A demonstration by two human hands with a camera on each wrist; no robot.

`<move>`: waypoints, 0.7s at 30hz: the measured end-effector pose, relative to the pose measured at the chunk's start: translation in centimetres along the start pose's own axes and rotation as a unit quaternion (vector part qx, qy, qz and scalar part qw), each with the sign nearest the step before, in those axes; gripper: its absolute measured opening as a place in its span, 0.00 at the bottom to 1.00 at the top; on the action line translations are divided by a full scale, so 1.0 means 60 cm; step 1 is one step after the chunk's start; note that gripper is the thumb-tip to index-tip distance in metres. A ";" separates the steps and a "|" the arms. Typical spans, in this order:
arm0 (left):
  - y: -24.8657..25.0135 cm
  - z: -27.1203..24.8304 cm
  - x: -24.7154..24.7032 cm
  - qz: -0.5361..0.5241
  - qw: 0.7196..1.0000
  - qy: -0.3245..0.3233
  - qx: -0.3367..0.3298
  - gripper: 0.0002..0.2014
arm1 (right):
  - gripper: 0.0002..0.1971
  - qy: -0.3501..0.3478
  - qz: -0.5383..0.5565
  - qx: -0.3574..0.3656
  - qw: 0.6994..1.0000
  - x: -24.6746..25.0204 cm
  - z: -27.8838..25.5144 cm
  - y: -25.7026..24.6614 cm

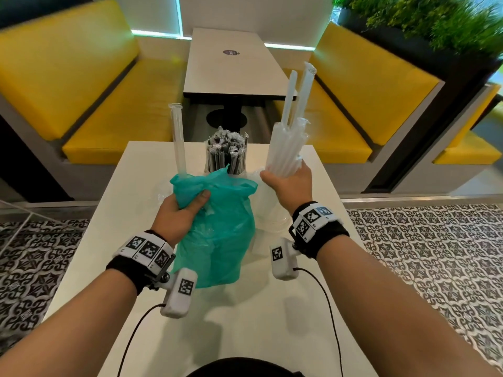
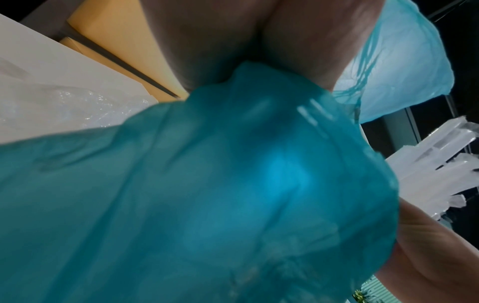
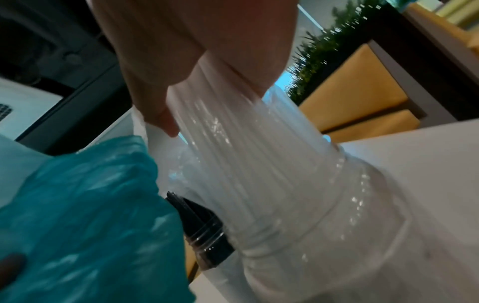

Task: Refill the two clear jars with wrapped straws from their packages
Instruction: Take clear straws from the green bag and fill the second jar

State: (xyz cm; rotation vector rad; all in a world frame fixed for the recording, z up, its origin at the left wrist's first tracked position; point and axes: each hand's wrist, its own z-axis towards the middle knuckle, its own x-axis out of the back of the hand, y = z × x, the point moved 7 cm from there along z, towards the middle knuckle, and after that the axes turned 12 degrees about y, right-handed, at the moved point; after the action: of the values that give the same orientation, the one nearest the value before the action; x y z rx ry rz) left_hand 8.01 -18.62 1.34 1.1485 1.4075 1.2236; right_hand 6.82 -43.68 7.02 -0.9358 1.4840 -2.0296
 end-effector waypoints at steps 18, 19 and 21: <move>0.000 0.012 0.012 -0.014 1.000 0.010 0.003 0.05 | 0.44 0.012 -0.264 0.119 0.957 0.003 -0.013 0.006; 0.001 0.012 0.011 -0.015 1.000 0.009 0.003 0.04 | 0.44 0.006 -0.254 0.117 0.960 0.003 -0.011 0.004; 0.003 0.010 0.009 -0.015 1.000 0.007 0.002 0.04 | 0.43 -0.003 -0.222 0.108 0.969 0.002 -0.005 0.004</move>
State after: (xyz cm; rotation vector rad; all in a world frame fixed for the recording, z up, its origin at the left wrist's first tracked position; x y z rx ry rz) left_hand 8.57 -18.01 1.45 1.1201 1.4328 1.2106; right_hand 6.51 -43.62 6.77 -1.2630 1.0853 -2.4355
